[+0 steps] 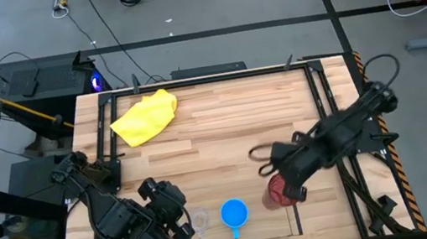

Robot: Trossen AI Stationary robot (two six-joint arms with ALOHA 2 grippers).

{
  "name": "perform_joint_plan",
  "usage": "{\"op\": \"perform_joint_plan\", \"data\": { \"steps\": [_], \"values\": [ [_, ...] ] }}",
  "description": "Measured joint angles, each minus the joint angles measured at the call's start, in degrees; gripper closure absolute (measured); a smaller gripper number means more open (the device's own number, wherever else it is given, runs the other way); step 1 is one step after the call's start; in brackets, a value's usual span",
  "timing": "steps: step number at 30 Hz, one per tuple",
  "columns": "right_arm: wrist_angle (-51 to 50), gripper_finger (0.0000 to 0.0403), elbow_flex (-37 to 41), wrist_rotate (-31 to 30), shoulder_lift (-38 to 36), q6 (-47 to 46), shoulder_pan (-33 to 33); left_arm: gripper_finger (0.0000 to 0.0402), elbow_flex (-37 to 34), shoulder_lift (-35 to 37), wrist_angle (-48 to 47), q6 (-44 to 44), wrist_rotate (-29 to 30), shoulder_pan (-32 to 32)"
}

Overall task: Stack small to large cups/mugs on shelf
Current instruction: Put the red cup on the shelf

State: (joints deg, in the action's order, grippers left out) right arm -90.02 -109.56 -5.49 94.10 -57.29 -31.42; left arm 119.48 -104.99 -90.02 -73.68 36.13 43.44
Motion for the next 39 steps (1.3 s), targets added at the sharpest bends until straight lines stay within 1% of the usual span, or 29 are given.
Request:
{"op": "perform_joint_plan", "data": {
  "steps": [5,10,13,17,23,33,39],
  "values": [
    [0.02,0.0400,0.00,1.16,4.76,2.42,-0.31,0.0375,0.00,-0.02,0.00,-0.01,-0.21,0.00],
    [0.38,0.0400,0.00,1.52,8.00,5.80,-0.29,0.0385,0.00,-0.02,0.00,-0.08,-0.21,0.00],
    [2.45,0.0400,0.00,1.50,9.04,7.59,-0.29,0.0391,0.00,-0.02,0.00,-0.25,-0.21,0.00],
    [6.24,0.0400,-0.02,1.48,9.20,8.35,-0.29,0.0390,0.00,-0.02,0.00,-0.34,-0.23,0.00],
    [5.82,0.0400,0.01,0.87,9.34,7.99,-0.27,0.0376,0.00,-0.02,0.00,-0.32,-0.26,0.00],
    [7.08,0.0400,1.36,0.91,9.95,9.02,-0.62,0.0392,0.00,-0.12,0.00,-0.29,-0.26,0.07],
    [7.26,0.0400,1.36,0.72,9.95,9.29,-0.60,0.0380,0.00,-0.11,0.02,-0.35,-0.26,0.04]
  ]
}}
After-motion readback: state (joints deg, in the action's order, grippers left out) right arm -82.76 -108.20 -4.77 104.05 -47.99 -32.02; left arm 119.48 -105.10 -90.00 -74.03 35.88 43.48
